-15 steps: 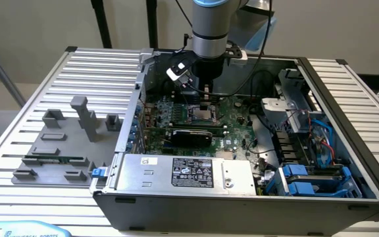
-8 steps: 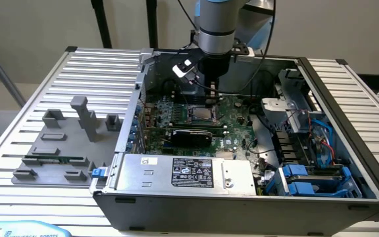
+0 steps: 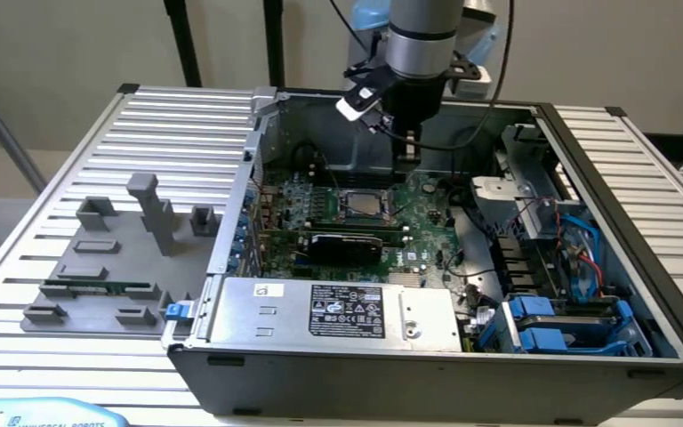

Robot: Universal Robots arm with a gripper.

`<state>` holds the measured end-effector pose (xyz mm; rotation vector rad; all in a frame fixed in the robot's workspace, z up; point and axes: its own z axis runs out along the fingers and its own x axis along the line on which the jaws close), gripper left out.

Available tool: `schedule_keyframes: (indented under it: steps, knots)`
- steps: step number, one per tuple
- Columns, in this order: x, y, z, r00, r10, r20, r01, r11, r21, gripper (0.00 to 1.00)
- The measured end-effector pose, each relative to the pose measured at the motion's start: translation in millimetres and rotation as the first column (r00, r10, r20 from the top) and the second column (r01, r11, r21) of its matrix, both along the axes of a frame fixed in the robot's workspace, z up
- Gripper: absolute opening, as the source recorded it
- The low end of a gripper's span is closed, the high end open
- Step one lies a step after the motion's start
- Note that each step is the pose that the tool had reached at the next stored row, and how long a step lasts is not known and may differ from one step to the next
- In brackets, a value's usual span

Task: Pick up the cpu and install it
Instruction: 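Close the cpu cover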

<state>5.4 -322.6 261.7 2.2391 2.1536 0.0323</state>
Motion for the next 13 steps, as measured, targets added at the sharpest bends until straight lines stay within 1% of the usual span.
schedule_keyframes:
  steps: [2,4,11,13]
  knots:
    - [8.1,-0.8,3.5,1.0000,0.000,-0.0013,0.000,1.0000,0.0001,0.11]
    - [17.1,-1.3,4.4,1.0000,0.000,-0.0026,0.000,1.0000,0.0000,0.11]
    - [48.9,-2.2,4.7,1.0000,0.000,-0.0081,0.000,1.0000,0.0000,0.11]
    - [54.7,-2.5,3.6,1.0000,0.000,-0.0088,0.000,1.0000,0.0004,0.11]
